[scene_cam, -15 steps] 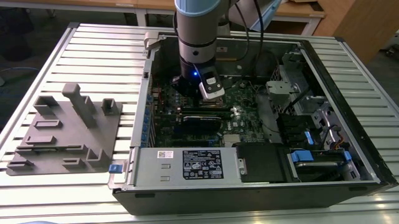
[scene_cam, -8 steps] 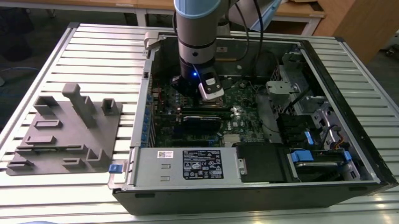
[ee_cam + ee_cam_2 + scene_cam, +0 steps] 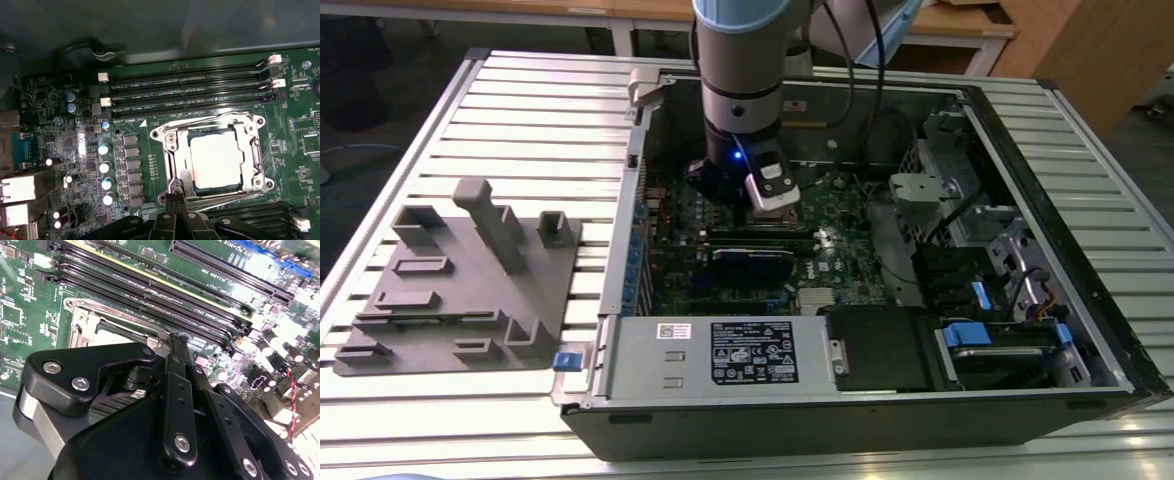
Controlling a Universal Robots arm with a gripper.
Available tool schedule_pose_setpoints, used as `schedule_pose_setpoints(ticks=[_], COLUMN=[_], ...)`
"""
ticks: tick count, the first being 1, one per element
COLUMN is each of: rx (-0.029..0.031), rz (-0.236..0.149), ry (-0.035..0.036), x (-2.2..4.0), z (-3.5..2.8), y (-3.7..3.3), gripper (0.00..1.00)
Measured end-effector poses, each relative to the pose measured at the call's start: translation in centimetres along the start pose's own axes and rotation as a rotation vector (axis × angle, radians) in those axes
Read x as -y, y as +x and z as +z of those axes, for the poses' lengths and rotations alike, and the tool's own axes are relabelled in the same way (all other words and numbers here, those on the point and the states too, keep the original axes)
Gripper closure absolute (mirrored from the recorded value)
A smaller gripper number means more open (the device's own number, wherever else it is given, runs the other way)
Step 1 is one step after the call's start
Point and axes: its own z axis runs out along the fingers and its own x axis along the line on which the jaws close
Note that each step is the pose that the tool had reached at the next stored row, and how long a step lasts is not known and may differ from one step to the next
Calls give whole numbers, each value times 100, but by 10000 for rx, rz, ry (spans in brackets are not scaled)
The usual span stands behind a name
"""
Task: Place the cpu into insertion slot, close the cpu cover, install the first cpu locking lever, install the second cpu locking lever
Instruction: 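Install the second cpu locking lever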
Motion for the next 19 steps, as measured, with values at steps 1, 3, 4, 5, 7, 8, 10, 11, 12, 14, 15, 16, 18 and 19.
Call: schedule_pose_setpoints(ticks=[1, 3, 4, 5, 7, 8, 10, 11, 12, 14, 15, 16, 18, 19], rx=[3, 8, 9, 11, 15, 15, 14, 14, 14, 14, 15, 14, 15, 14], rz=[1, 10, 16, 22, 27, 27, 29, 28, 28, 28, 27, 27, 28, 28], ry=[14, 42, 54, 65, 84, 84, 86, 86, 86, 85, 86, 86, 85, 85], x=[-1, -4, -5, -7, -8, -7, -4, -4, -2, -1, -1, -1, 0, 0], z=[-13, -48, -71, -91, -104, -105, -105, -105, -105, -105, -105, -106, -105, -105], y=[-1, -3, -4, -6, -8, -8, -8, -8, -9, -9, -9, -9, -9, -9], gripper=[89, 89, 89, 89, 89, 89, 89, 89, 89, 89, 89, 89, 89, 89])
